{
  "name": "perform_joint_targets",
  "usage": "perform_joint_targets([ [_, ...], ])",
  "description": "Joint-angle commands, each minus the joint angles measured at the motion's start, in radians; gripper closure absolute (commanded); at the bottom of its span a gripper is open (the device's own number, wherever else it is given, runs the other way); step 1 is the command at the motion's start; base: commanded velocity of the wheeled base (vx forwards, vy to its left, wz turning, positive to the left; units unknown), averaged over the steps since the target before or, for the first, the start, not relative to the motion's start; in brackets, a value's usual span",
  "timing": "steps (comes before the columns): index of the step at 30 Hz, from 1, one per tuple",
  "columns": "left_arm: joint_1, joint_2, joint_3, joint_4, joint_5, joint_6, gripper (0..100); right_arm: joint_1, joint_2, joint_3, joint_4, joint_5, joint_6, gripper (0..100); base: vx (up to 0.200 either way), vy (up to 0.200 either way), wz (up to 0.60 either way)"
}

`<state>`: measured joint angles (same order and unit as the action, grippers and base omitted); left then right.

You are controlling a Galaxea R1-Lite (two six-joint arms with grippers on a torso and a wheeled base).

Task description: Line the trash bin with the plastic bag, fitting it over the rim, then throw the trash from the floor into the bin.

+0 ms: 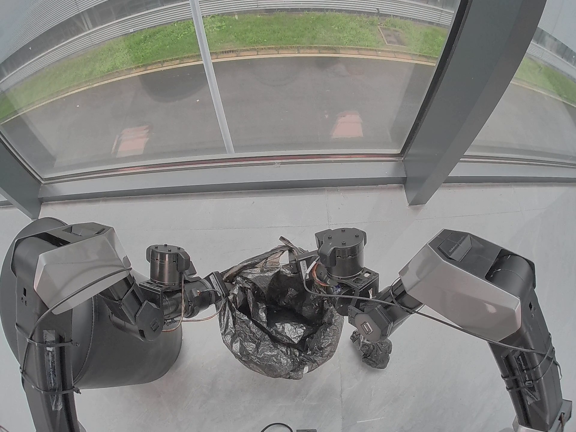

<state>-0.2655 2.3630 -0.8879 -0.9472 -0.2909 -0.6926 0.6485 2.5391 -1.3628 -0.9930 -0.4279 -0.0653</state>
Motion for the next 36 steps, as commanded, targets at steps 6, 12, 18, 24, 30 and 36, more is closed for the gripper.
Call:
perform_joint_targets([
  [6,0.0,-0.014,-0.003,0.036,-0.001,-0.001,0,0.003,-0.007,0.007,0.0,0.0,0.004,0,0.0,0.0,0.0],
  [12,-0.014,-0.062,0.024,0.03,-0.001,-0.001,0,0.013,-0.037,0.03,0.002,0.001,0.009,0,0.0,0.0,0.0],
  [18,-0.023,-0.082,0.033,0.03,-0.001,-0.004,0,0.03,-0.071,0.057,0.01,0.0,0.002,0,0.0,0.0,0.0],
  [24,-0.023,-0.079,0.033,0.03,0.001,-0.005,0,0.028,-0.115,0.094,0.051,0.0,-0.005,0,0.0,0.0,0.0],
  [30,-0.023,-0.083,0.043,0.028,0.007,-0.004,0,0.022,-0.165,0.126,0.088,0.001,-0.014,0,0.0,0.0,0.0],
  [36,-0.021,-0.106,0.07,0.027,0.009,-0.002,0,0.028,-0.22,0.175,0.102,0.041,-0.031,0,0.0,0.0,0.0],
])
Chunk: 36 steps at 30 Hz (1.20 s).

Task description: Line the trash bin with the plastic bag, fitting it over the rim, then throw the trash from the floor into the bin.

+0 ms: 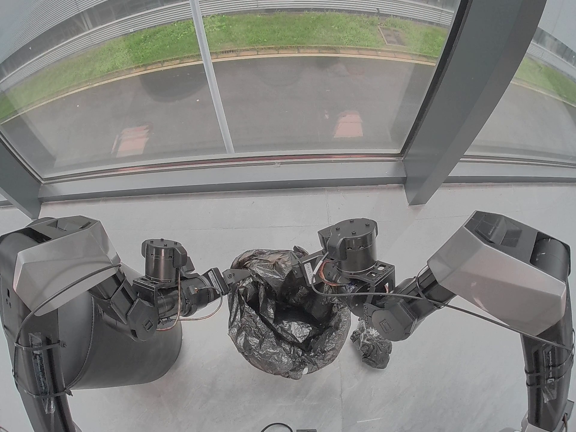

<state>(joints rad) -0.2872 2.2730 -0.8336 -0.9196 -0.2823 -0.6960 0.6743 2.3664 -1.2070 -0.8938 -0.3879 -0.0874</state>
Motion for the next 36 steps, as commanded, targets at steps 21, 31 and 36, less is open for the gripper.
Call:
perform_joint_targets([
  [21,0.007,-0.001,0.028,-0.002,0.017,0.035,0,0.056,0.045,-0.089,0.053,0.012,-0.015,0,0.0,0.0,0.0],
  [31,0.049,-0.004,0.041,-0.001,0.112,0.038,0,0.053,0.042,-0.088,0.05,0.014,-0.009,0,0.0,0.0,0.0],
  [36,0.06,0.017,0.044,-0.001,0.112,0.039,0,0.053,0.048,-0.086,0.049,0.012,-0.008,0,0.0,0.0,0.0],
])
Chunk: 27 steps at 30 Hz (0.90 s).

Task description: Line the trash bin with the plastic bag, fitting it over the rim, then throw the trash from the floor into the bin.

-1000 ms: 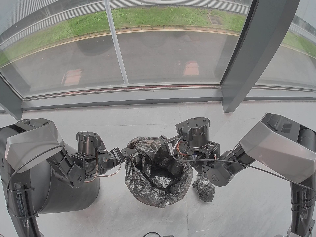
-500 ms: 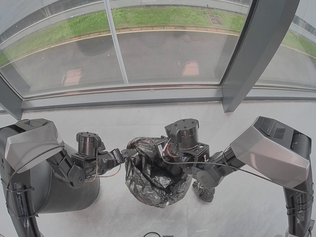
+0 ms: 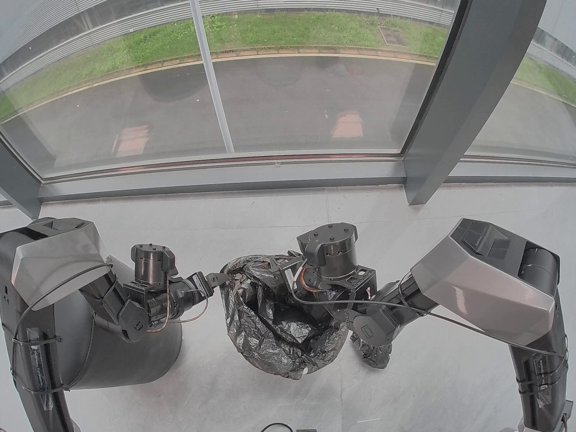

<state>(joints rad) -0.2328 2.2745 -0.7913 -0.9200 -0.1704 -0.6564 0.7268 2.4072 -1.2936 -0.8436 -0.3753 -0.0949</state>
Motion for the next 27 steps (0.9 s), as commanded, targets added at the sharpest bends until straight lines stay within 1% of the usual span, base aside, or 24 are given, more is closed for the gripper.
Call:
perform_joint_targets([
  [1,0.006,0.031,-0.003,-0.002,0.0,0.0,0,-0.001,0.007,0.0,-0.002,-0.001,0.001,0,0.0,0.0,0.0],
  [5,0.003,0.066,-0.023,0.001,0.0,0.003,0,-0.003,0.006,0.0,-0.002,-0.001,0.001,0,0.0,0.0,0.0],
  [10,0.003,0.115,-0.052,0.003,0.006,0.046,0,-0.003,0.007,-0.001,-0.002,-0.001,0.001,0,0.0,0.0,0.0],
  [20,-0.002,0.155,-0.08,0.018,0.022,0.087,0,-0.003,0.016,-0.001,-0.026,-0.001,0.0,0,0.0,0.0,0.0],
  [24,-0.003,0.157,-0.091,0.055,0.023,0.11,0,-0.004,0.016,-0.001,-0.028,-0.001,0.0,0,0.0,0.0,0.0],
  [26,-0.005,0.158,-0.103,0.076,0.035,0.121,0,-0.004,0.018,0.0,-0.028,-0.001,0.001,0,0.0,0.0,0.0],
  [27,-0.008,0.161,-0.106,0.093,0.054,0.136,0,-0.004,0.018,0.002,-0.028,-0.001,0.001,0,0.0,0.0,0.0],
])
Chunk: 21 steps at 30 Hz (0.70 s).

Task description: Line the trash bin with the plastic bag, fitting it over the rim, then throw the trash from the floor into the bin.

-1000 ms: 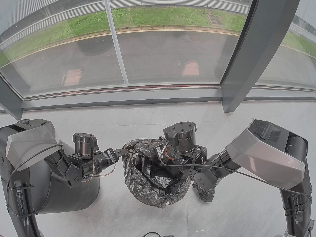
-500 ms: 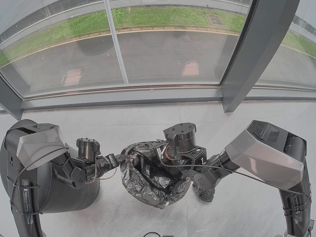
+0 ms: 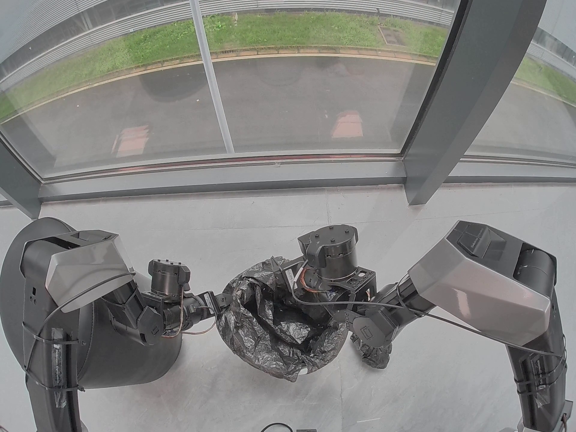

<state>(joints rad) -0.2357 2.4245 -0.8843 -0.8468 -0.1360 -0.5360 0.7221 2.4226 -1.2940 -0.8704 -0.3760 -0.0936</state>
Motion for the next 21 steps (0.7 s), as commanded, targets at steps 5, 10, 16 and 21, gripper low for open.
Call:
perform_joint_targets([
  [5,-0.017,0.013,-0.004,0.02,0.05,0.054,0,0.003,-0.003,0.004,-0.002,0.0,0.0,0,0.0,0.0,0.0],
  [10,-0.02,-0.061,0.025,0.015,0.052,0.021,0,0.01,-0.031,0.03,-0.013,0.0,0.0,0,0.0,0.0,0.0],
  [16,-0.028,-0.168,0.123,0.014,0.067,0.014,0,0.011,-0.06,0.085,-0.064,0.0,-0.001,0,0.0,0.0,0.0],
  [21,-0.028,-0.232,0.191,0.012,0.065,0.01,0,0.007,-0.085,0.154,-0.07,0.002,0.0,0,0.0,0.0,0.0],
])
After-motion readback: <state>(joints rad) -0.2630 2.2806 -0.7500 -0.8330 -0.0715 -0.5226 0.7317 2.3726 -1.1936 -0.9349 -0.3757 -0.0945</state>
